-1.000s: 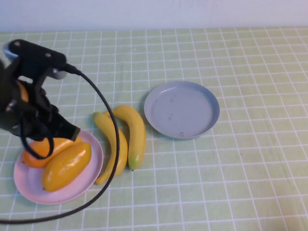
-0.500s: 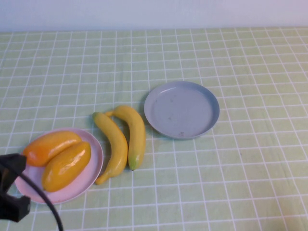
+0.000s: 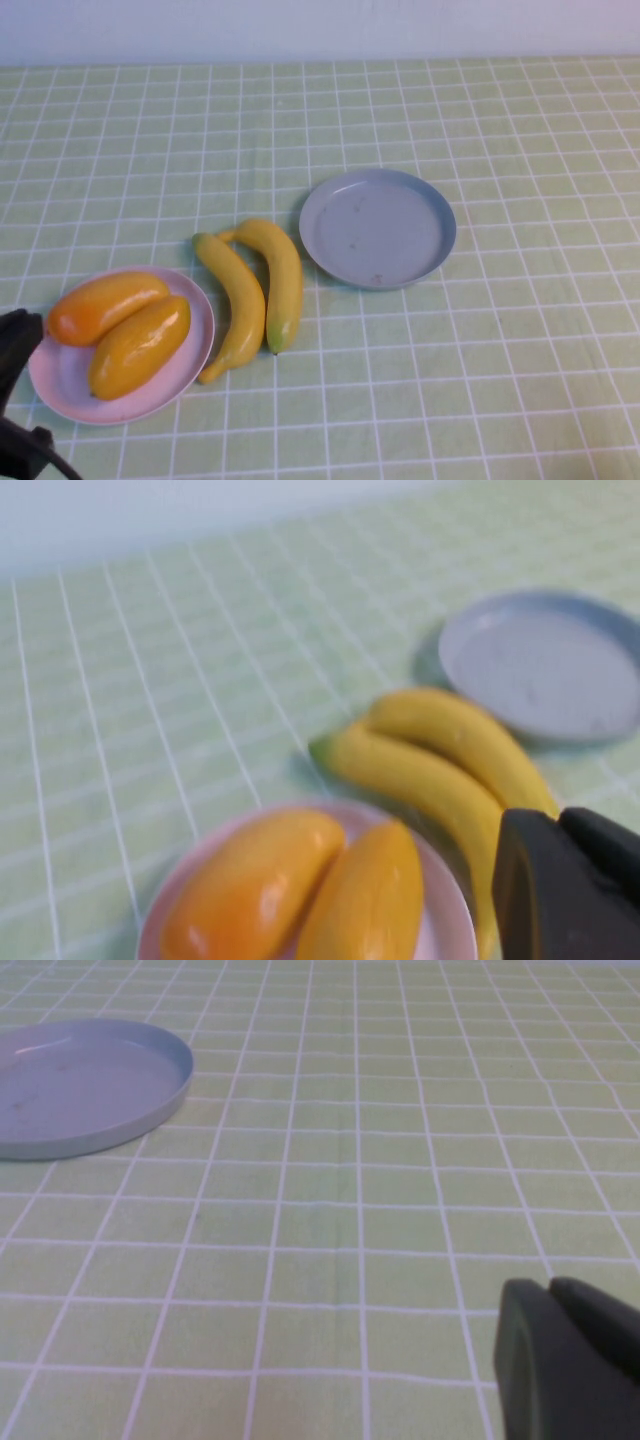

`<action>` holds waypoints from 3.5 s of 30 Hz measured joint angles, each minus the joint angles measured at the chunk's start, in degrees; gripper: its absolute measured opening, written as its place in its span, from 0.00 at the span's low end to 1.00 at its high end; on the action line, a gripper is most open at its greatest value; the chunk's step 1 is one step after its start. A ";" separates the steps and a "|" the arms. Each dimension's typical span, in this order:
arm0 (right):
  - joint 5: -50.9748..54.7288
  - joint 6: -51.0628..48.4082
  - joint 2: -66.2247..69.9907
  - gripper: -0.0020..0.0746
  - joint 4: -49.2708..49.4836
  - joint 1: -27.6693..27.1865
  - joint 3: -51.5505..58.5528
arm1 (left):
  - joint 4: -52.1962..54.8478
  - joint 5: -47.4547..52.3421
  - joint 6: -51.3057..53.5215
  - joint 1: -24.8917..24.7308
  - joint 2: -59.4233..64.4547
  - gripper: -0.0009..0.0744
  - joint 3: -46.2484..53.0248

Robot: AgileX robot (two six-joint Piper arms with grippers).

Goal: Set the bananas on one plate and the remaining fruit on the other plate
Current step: Put another type of fruit in the right plate

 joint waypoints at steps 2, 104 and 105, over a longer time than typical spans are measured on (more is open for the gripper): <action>0.00 0.00 0.00 0.01 0.00 0.00 0.00 | 0.01 -7.15 0.14 1.21 -2.24 0.02 3.82; 29.21 -10.31 72.89 0.01 26.73 10.77 -53.19 | -7.37 -5.84 3.63 20.91 -27.97 0.02 29.38; 29.08 -9.55 75.03 0.01 25.87 12.67 -55.37 | -7.37 -5.84 3.63 20.91 -27.97 0.02 29.38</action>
